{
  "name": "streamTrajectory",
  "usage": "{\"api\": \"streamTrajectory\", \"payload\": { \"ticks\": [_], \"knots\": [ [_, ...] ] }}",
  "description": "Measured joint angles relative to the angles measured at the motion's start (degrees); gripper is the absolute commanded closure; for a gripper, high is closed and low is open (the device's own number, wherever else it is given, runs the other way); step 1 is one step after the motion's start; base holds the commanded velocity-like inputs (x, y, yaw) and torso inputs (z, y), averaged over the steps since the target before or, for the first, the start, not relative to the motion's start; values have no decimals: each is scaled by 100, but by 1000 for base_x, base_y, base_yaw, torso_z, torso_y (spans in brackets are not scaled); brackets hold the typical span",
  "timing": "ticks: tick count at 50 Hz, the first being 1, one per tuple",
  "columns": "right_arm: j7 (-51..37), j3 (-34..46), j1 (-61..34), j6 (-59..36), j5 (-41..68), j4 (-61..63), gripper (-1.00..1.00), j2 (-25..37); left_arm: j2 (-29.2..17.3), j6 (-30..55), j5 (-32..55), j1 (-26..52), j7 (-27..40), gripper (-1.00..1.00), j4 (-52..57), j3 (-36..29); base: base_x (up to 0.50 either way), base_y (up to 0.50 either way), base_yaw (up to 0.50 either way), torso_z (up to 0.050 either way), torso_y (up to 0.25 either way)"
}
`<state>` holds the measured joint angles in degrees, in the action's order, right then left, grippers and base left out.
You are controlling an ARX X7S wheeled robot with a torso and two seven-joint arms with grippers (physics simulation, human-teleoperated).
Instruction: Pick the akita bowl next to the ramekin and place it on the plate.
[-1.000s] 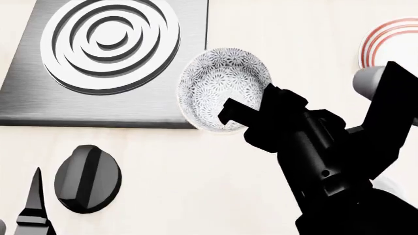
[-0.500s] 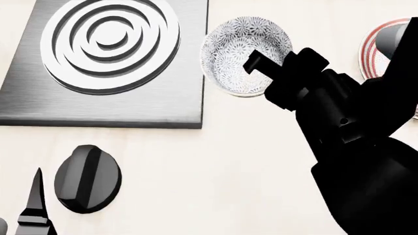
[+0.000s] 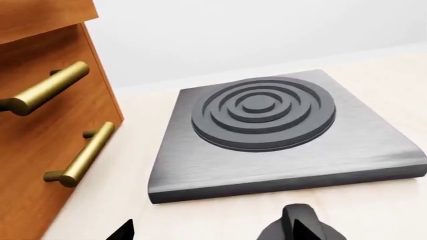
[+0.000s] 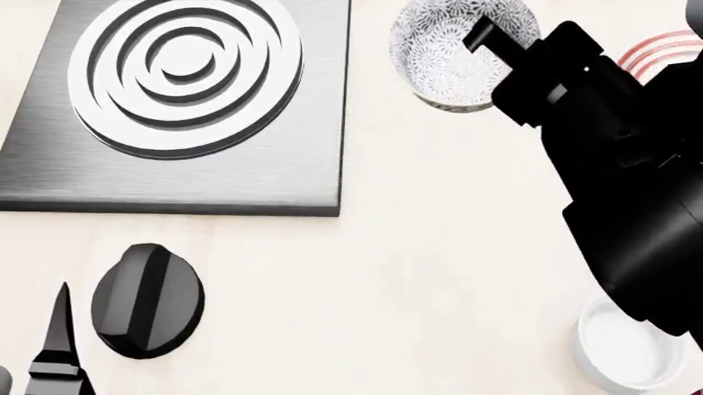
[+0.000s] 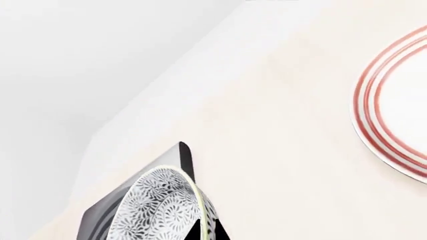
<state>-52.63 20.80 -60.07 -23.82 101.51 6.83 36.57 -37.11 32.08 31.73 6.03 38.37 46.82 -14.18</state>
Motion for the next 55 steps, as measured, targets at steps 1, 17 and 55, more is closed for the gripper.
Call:
{"api": "streamTrajectory", "payload": {
  "ticks": [1, 17, 55],
  "knots": [
    [9, 0, -22, -4, -1, -40, 100, 1, -1, -3, 0, -1, 1, -100, -2, 2, 0, 0, 0, 0, 0],
    [198, 43, -329, -29, -90, -739, 100, -42, -12, -11, -4, 9, 16, -100, -16, -7, 0, 0, 0, 0, 1],
    [435, -19, -564, 104, -308, -1752, 100, 114, -62, -61, 11, -23, 41, -100, -53, 18, 0, 0, 0, 0, 1]
  ]
}}
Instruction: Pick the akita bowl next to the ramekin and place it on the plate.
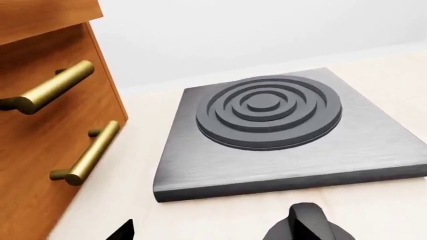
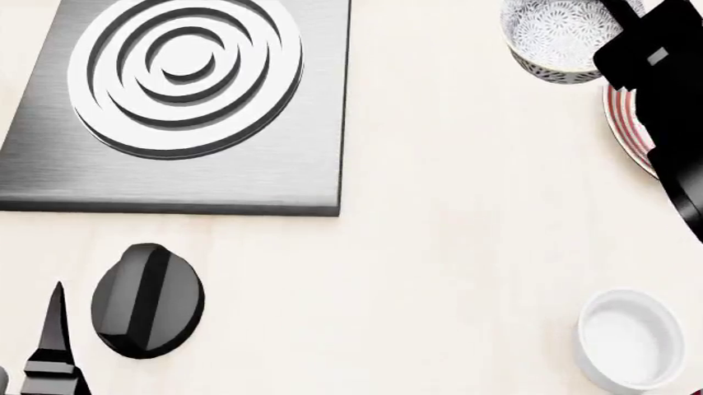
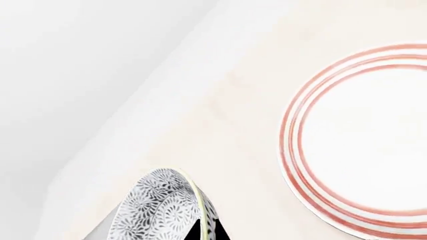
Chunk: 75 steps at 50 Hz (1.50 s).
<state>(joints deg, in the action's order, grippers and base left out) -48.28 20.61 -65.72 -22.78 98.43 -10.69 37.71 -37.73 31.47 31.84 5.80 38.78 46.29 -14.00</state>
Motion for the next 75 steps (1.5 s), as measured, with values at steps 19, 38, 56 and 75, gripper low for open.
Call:
{"api": "streamTrajectory", "payload": {
  "ticks": [19, 38, 56, 75],
  "knots": [
    [59, -127, 62, 137, -60, -186, 100, 162, -4, -36, -29, -18, -3, -100, -57, -36, 0, 0, 0, 1, 1],
    [107, -288, 124, 255, -32, -304, 100, 302, -15, -75, -53, -35, -6, -100, -97, -68, 0, 0, 0, 0, 1],
    [164, -440, 198, 373, 4, -459, 100, 402, -30, -87, -61, -42, 6, -100, -97, -92, 0, 0, 0, 0, 1],
    [317, -507, 247, 464, -54, -816, 100, 481, -41, -102, -62, -46, 18, -100, -121, -113, 0, 0, 0, 0, 1]
  ]
}}
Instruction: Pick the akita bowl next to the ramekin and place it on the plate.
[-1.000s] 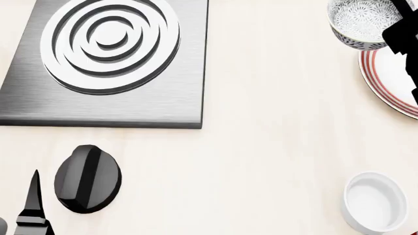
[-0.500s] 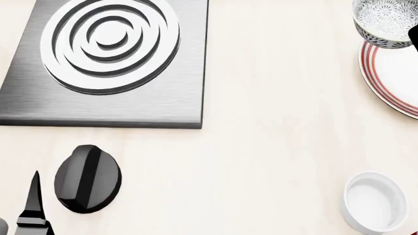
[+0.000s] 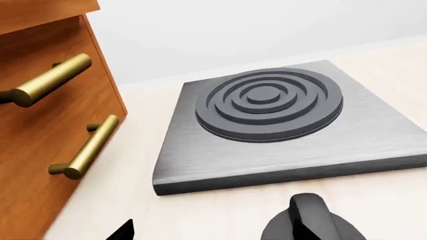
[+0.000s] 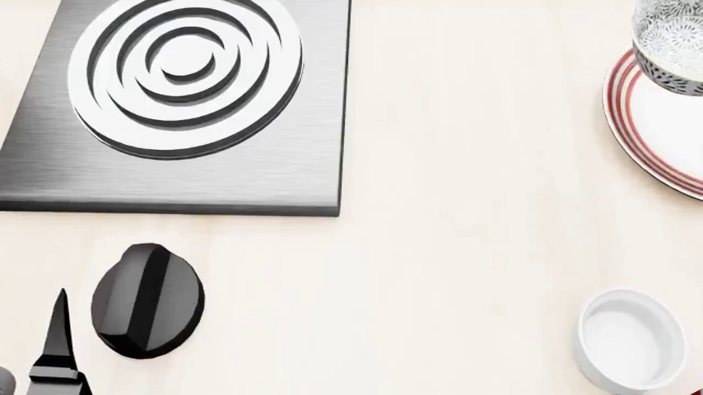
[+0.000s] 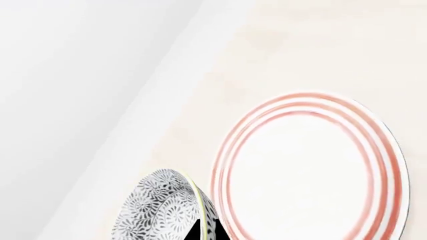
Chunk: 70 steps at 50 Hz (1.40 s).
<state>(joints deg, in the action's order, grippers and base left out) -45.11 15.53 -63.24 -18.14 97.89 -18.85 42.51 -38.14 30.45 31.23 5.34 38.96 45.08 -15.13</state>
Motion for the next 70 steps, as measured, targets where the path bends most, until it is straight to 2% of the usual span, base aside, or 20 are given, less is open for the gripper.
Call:
{"api": "streamTrajectory", "payload": {
  "ticks": [35, 70],
  "knots": [
    [202, 165, -383, -34, -306, -864, 100, -2, -48, -81, 10, -34, 11, -100, -46, 6, 0, 0, 0, 0, 0],
    [770, 645, -1231, -258, -841, -2333, 100, -270, -100, -68, -8, -13, 39, -100, -52, -43, 0, 0, 0, 0, 1]
  ]
}}
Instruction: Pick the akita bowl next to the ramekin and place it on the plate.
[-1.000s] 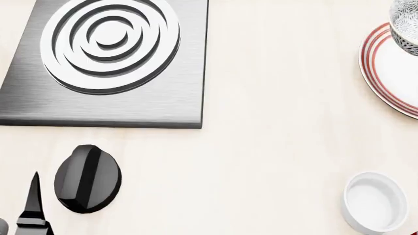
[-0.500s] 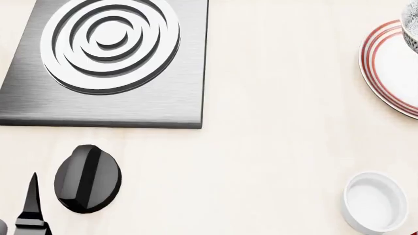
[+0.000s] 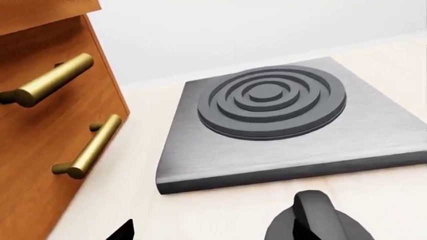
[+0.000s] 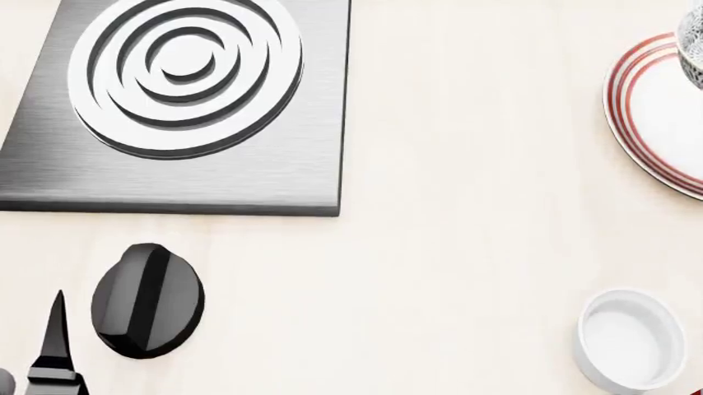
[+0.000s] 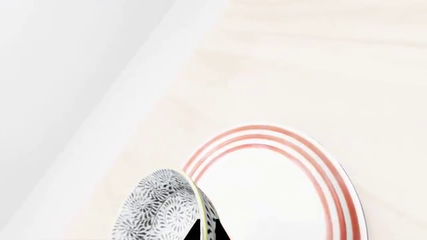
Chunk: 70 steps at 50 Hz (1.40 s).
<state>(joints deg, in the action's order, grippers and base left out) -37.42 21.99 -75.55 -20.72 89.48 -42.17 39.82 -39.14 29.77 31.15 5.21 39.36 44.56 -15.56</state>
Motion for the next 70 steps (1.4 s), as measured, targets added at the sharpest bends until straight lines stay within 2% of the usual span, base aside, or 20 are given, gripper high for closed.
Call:
{"api": "streamTrajectory", "payload": {
  "ticks": [70],
  "knots": [
    [1229, 696, -1028, 87, -874, -2495, 100, -701, -96, 32, 18, 21, 64, -100, 20, -74, 0, 0, 0, 0, 0]
  ]
}}
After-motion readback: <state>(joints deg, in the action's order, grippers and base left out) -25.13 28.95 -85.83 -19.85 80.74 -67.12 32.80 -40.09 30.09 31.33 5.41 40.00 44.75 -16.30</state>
